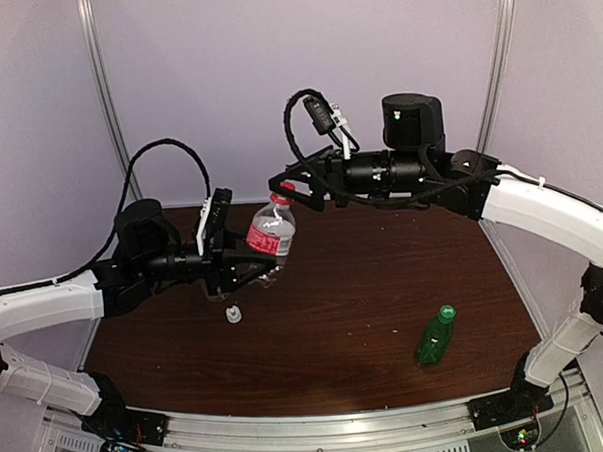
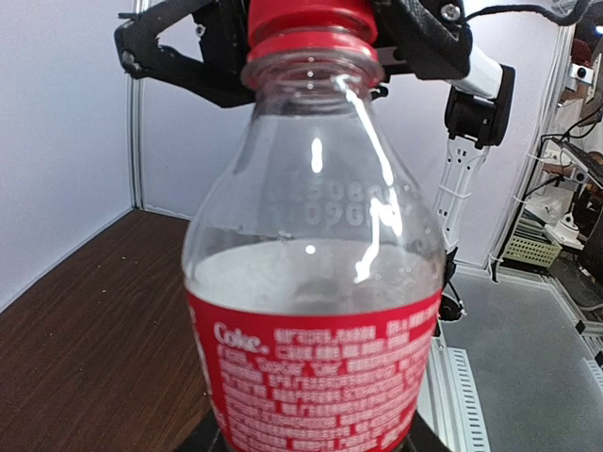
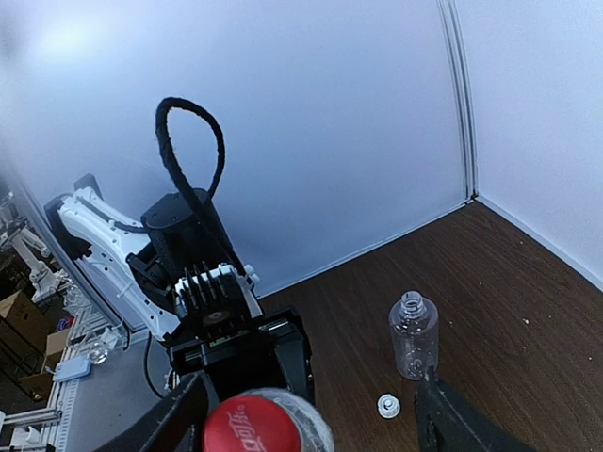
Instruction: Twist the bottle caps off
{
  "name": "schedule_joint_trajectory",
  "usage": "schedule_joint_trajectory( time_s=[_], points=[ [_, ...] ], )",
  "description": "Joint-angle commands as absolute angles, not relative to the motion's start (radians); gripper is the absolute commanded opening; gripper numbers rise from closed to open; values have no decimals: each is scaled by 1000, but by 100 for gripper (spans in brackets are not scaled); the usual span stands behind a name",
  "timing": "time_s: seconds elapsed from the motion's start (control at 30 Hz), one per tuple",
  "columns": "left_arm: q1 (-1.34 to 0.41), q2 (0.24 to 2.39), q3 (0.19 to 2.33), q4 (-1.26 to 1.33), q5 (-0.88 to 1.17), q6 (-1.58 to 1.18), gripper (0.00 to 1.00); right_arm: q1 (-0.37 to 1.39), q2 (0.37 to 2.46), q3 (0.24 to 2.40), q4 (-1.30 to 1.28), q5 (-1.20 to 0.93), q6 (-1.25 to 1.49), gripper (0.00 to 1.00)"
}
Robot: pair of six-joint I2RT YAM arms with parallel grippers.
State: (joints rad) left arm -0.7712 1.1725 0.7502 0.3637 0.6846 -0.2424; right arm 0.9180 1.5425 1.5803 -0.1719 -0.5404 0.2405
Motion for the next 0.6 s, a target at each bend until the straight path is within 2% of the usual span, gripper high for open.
schedule_joint_trajectory(
  time_s=[0.0, 0.43, 0.57],
  points=[
    [-769, 1170, 788, 379, 666, -222, 14, 931, 1560, 1608, -178, -512, 264, 68],
    [-769, 1162, 778, 374, 648, -214, 14, 933, 1547, 1574, -122, -627, 233, 17],
    [-768, 1158, 772, 381, 682, -215, 14, 909, 1542, 1572, -132, -744, 111, 9]
  ],
)
